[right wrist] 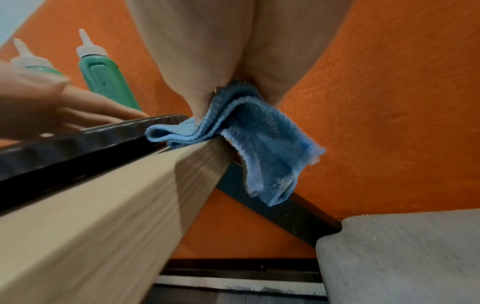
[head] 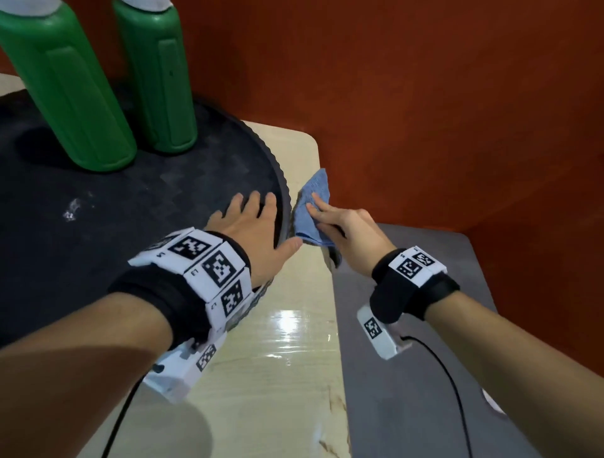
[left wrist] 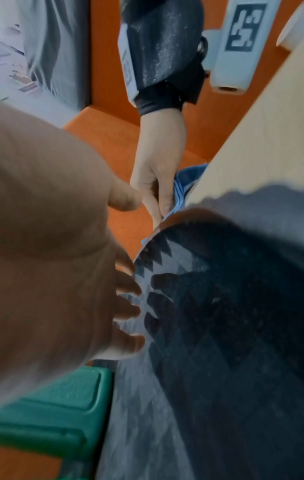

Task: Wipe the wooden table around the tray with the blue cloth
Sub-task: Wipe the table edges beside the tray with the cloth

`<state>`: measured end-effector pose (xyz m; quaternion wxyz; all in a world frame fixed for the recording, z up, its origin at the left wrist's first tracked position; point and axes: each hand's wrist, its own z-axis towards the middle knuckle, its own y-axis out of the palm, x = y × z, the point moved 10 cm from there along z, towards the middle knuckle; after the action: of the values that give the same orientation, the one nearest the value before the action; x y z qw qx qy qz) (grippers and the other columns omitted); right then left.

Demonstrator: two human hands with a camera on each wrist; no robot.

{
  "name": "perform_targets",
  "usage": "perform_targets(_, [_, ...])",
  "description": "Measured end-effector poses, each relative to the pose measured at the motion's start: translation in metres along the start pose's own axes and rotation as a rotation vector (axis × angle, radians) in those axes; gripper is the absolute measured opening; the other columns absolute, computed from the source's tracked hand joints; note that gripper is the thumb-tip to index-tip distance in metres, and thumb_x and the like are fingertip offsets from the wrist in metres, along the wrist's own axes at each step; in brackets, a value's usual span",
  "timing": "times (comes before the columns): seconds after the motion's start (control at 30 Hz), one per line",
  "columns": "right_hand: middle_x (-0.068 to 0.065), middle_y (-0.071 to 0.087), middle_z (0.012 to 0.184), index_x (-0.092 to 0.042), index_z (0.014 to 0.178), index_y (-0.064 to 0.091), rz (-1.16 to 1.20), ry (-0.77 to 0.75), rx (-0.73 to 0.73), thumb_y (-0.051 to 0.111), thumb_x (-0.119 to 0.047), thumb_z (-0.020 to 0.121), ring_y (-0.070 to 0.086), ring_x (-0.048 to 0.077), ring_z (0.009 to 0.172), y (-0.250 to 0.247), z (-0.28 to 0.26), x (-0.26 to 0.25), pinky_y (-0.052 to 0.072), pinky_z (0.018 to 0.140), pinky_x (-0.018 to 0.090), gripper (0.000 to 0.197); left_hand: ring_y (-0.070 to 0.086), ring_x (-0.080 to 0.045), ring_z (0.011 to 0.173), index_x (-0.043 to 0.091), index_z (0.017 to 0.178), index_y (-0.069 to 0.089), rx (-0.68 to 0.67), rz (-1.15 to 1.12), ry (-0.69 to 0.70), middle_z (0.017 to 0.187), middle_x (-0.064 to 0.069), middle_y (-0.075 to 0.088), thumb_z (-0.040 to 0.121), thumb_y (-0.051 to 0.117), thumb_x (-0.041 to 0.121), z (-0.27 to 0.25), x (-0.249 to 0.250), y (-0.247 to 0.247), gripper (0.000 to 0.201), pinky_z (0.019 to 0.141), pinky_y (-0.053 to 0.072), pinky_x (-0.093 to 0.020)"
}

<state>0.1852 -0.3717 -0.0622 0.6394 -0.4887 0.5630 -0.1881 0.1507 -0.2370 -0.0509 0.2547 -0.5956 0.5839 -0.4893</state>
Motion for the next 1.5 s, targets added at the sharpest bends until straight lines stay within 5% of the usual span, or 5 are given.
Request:
perform_targets(0.57, [-0.004,0.029,0.152,-0.017,0.140,0.047,-0.156,-0.006,-0.061,0.045,-0.001,0.098,0.039,0.020,0.136,-0.003,0.021,0.005,0.034,0.112,0.034,0.045,0.017,-0.024,0.145,0.019,0.151,-0.001,-0.081,0.002,0.033,0.158,-0.006,0.013,0.092,0.025,0.062,0.019,-0.005,-0.015,0.077,0.110,0.031,-0.043])
perform_targets(0.8, [-0.003,0.037,0.149,-0.018,0.138,0.050,-0.034,0.043,-0.077,0.045,-0.009,0.099,0.038,-0.018,0.109,-0.005,-0.013,-0.009,0.035,0.102,0.012,0.040,0.000,-0.027,0.148,0.020,0.151,-0.006,0.011,0.062,0.085,0.160,-0.006,0.000,0.093,0.022,0.060,0.024,-0.005,-0.030,0.076,0.119,0.013,-0.045])
perform_targets(0.9, [0.001,0.034,0.151,-0.017,0.139,0.048,-0.180,0.037,-0.044,0.041,-0.008,0.101,0.045,0.019,0.132,-0.013,0.038,0.002,0.030,0.110,0.021,0.041,-0.001,-0.026,0.148,0.022,0.151,-0.006,0.027,0.076,0.076,0.161,-0.005,-0.002,0.093,0.021,0.061,0.024,-0.007,-0.030,0.075,0.119,0.010,-0.046])
perform_targets(1.0, [0.000,0.031,0.152,-0.013,0.137,0.052,-0.165,0.073,0.009,0.037,-0.006,0.101,0.035,0.019,0.138,-0.021,0.059,0.004,0.024,0.107,0.015,0.039,-0.002,-0.026,0.148,0.023,0.151,-0.006,0.041,0.102,0.060,0.161,-0.005,-0.003,0.092,0.020,0.063,0.019,-0.013,-0.030,0.075,0.120,0.009,-0.045])
perform_targets(1.5, [-0.007,0.035,0.152,-0.019,0.141,0.045,0.096,-0.020,-0.075,0.044,0.007,0.094,0.033,0.013,0.140,0.056,-0.151,-0.036,0.031,0.115,0.036,0.054,-0.004,-0.025,0.148,0.019,0.151,0.001,0.082,0.190,0.204,0.160,-0.008,-0.003,0.094,0.017,0.058,-0.086,0.052,0.013,0.071,0.120,0.005,-0.044])
